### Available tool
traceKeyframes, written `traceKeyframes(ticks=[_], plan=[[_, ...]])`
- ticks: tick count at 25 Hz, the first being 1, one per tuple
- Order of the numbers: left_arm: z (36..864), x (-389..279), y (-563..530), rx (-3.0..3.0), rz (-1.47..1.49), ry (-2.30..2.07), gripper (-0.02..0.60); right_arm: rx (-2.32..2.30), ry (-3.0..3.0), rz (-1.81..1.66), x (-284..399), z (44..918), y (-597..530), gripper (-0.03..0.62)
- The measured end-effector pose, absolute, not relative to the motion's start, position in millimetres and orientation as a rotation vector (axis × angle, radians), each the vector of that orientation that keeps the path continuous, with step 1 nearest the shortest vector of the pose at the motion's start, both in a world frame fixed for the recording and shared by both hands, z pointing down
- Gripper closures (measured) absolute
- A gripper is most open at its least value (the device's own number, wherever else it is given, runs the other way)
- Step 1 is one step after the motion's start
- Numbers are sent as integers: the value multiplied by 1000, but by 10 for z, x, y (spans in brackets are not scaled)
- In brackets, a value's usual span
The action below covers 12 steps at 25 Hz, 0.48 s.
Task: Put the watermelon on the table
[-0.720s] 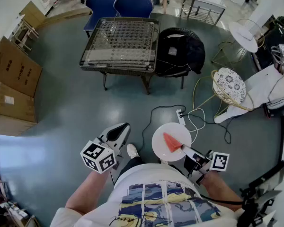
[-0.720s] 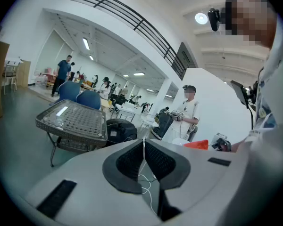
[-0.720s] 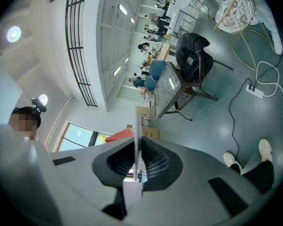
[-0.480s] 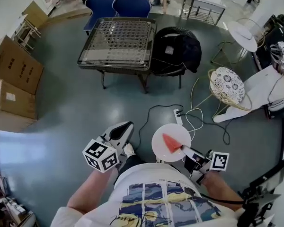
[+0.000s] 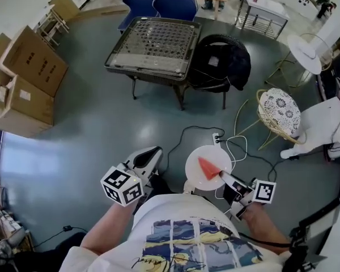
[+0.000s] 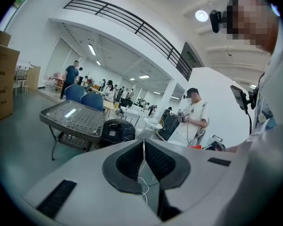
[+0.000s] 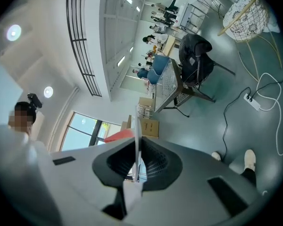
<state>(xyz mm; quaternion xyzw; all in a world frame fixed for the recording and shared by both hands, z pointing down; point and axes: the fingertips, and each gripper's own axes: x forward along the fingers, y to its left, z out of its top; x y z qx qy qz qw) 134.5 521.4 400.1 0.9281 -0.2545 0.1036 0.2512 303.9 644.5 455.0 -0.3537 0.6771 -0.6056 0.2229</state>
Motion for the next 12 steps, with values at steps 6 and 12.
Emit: traceKeyframes(ticks=[6, 12], plan=[[3951, 1173, 5118, 2508, 278, -766, 563, -949, 1898, -1686, 3034, 4617, 6119, 563], [3951, 922, 4575, 2546, 232, -761, 563, -946, 1929, -1671, 2824, 4554, 5408, 563]])
